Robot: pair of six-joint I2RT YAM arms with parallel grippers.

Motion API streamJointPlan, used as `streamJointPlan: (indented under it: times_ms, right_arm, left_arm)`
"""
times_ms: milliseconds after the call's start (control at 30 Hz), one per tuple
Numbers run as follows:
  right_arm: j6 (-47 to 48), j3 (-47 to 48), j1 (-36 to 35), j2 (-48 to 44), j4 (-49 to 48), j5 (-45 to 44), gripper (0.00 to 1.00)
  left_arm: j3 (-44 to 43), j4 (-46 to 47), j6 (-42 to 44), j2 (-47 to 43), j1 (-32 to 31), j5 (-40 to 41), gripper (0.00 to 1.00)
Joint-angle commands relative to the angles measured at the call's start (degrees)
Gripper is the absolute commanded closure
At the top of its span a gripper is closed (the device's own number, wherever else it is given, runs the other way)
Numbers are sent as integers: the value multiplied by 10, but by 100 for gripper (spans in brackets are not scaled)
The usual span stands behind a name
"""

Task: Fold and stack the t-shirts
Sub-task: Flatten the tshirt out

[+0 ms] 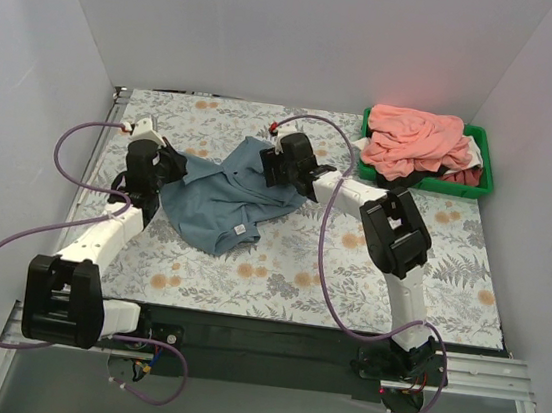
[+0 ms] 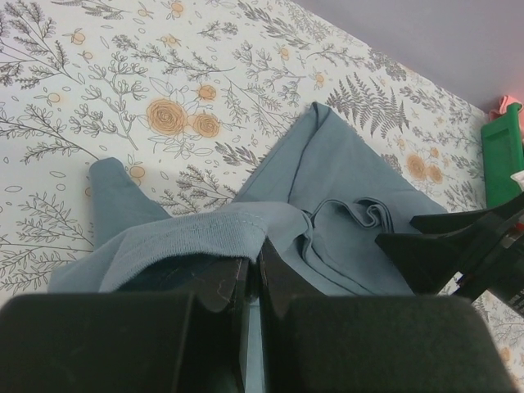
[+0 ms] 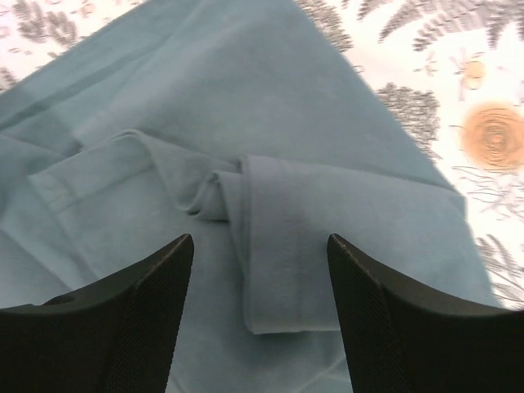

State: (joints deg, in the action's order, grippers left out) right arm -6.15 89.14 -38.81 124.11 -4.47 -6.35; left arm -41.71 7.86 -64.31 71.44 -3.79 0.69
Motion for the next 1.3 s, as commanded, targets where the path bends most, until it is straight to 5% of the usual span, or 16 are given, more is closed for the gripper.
streamJointPlan:
  times_ms: [0,133,267,467,767,1033,1167,1233,1267]
  right_arm:
    - [18,4,-1,-6,-6,-79,28]
    - [36,9,-2,11,-5,-105,38]
    - [38,9,0,28,-5,-99,68]
    - [36,-7,7,3,-4,-92,99]
    - [32,-74,70,-144,-3,-100,99]
    - [38,-201,110,-322,-9,-170,99]
    - [21,-260,110,-367,-16,-205,99]
    - [11,-271,109,-367,-15,-215,80]
    - [8,-275,110,-366,-13,-215,52]
  left_arm:
    - [-1,7,9,8,3,7,100]
    - [-3,9,7,15,3,5,100]
    - [-1,8,9,15,4,11,100]
    - [-2,4,17,14,4,30,100]
    - [-40,8,-4,48,108,-37,100]
    - [-133,-23,-3,10,123,-43,100]
    - [-113,-14,0,12,124,-68,100]
    - [-94,-1,-3,18,123,-91,100]
    - [-82,5,-4,19,124,-110,100]
